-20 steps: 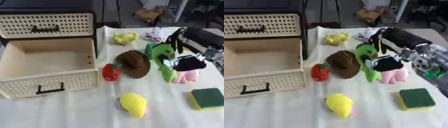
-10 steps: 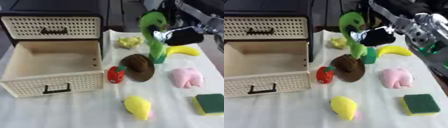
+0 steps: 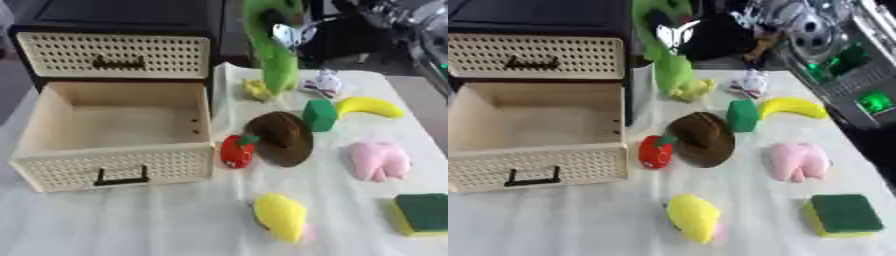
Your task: Pick up objects from table and place into drawer.
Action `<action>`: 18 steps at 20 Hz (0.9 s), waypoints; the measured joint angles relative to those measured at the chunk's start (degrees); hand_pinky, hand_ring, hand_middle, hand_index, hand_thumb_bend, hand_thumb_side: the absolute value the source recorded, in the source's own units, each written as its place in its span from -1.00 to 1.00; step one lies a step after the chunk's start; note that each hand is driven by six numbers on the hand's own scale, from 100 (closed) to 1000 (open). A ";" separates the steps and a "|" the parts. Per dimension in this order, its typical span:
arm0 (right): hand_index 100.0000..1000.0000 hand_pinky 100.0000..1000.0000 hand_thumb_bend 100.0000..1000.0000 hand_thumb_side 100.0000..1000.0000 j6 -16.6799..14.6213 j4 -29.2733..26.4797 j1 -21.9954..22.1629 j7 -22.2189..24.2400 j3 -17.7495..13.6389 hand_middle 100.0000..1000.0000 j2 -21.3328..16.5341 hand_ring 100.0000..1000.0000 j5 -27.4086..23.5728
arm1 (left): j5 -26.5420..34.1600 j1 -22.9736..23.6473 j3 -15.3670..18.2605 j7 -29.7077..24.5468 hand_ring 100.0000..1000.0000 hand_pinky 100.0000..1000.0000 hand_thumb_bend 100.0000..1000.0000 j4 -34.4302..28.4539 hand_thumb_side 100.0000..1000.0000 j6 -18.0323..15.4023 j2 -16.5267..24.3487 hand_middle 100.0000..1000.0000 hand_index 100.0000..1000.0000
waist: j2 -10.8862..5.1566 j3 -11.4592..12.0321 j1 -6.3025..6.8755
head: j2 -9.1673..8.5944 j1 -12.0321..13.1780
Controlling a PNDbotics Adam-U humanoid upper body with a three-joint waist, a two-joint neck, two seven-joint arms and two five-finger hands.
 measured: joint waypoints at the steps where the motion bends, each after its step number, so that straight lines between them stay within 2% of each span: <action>1: 0.11 -1.00 -0.82 -0.28 0.13 0.75 -1.02 0.15 0.36 -0.31 1.22 -0.32 0.33 | 0.01 -0.02 0.00 -0.01 0.01 -0.12 -1.00 0.00 1.00 0.03 -0.02 -0.02 0.41 | 0.00 0.18 -0.06 | -0.01 -0.15; 5: 0.10 -1.00 -0.81 -0.25 -0.13 5.84 -3.91 0.17 2.19 -0.32 5.99 -0.34 2.66 | 0.05 -0.29 -0.01 -0.05 0.01 -0.12 -1.00 0.00 1.00 0.08 -0.37 -0.03 0.41 | 0.08 1.42 -0.34 | -0.24 -0.93; 7: 0.10 -1.00 -0.81 -0.25 -0.71 9.38 -4.71 -0.31 3.09 -0.33 7.99 -0.34 4.03 | 0.08 -0.56 -0.02 -0.05 -0.07 -0.12 -1.00 0.00 1.00 0.08 -0.53 -0.03 0.41 | 0.39 2.10 -0.46 | -0.57 -1.41; 14: 0.08 -1.00 -0.73 -0.21 -3.23 21.27 -6.37 -5.38 3.91 -0.36 13.53 -0.37 6.51 | 0.22 -1.07 -0.03 -0.08 -0.08 -0.12 -1.00 0.00 1.00 0.06 -1.02 -0.03 0.40 | 1.36 3.75 -0.92 | -1.10 -2.38; 16: 0.08 -1.00 -0.68 -0.18 -3.98 23.69 -6.81 -6.93 3.88 -0.35 14.66 -0.36 6.55 | 0.26 -1.12 -0.03 -0.09 -0.08 -0.12 -1.00 0.00 1.00 0.05 -1.04 -0.03 0.40 | 1.51 3.87 -0.97 | -1.26 -2.41; 18: 0.12 -0.99 -0.53 -0.11 -4.79 26.03 -7.08 -8.41 3.87 -0.33 15.63 -0.32 6.65 | 0.30 -1.20 -0.04 -0.13 -0.08 -0.12 -1.00 0.00 1.00 0.03 -1.06 -0.04 0.40 | 1.58 4.16 -0.98 | -1.44 -2.45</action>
